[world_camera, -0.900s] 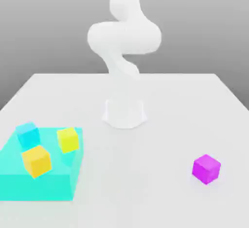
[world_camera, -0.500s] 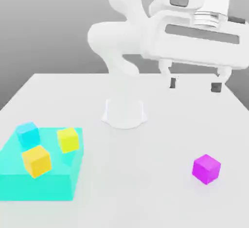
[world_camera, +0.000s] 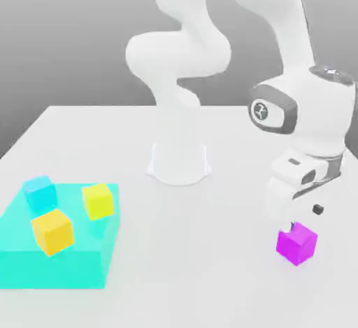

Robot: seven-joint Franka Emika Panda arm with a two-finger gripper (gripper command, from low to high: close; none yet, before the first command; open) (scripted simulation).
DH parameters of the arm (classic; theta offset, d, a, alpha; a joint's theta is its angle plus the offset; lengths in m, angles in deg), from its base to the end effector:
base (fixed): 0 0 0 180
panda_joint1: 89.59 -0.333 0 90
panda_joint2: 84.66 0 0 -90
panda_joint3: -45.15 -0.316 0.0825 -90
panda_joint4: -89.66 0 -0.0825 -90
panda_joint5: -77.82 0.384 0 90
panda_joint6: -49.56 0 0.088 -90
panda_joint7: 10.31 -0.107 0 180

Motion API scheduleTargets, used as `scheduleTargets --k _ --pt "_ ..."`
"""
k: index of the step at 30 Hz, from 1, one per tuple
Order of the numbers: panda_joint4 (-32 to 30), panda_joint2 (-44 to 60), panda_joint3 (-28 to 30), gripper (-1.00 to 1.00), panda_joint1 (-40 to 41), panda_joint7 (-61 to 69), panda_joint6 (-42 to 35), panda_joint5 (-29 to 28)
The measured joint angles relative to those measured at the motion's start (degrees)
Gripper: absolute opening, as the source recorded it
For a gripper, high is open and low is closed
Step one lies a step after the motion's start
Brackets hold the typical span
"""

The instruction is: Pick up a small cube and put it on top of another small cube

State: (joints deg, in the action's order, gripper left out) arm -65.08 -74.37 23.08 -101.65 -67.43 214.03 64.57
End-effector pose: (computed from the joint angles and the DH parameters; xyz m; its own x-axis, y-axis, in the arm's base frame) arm 0.3228 0.2442 0.1777 0.9830 -0.1834 0.0031 -0.1833 -0.9830 -0.0111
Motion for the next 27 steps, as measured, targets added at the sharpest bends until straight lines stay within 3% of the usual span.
scheduleTargets --k 6,7,14,23,27 --pt "1.6 7.5 9.2 0.0 -7.2 -6.6 5.6 -8.8" --pt "1.7 8.3 10.3 -1.0 -8.2 -7.2 6.1 -9.6" --pt "1.7 8.3 10.2 -1.0 -8.0 -7.3 6.2 -9.7" --pt "-0.6 -2.3 0.3 -1.0 -1.2 2.9 -1.5 3.9" --pt "-0.2 -6.0 2.7 -1.0 2.7 0.8 -6.1 6.1"
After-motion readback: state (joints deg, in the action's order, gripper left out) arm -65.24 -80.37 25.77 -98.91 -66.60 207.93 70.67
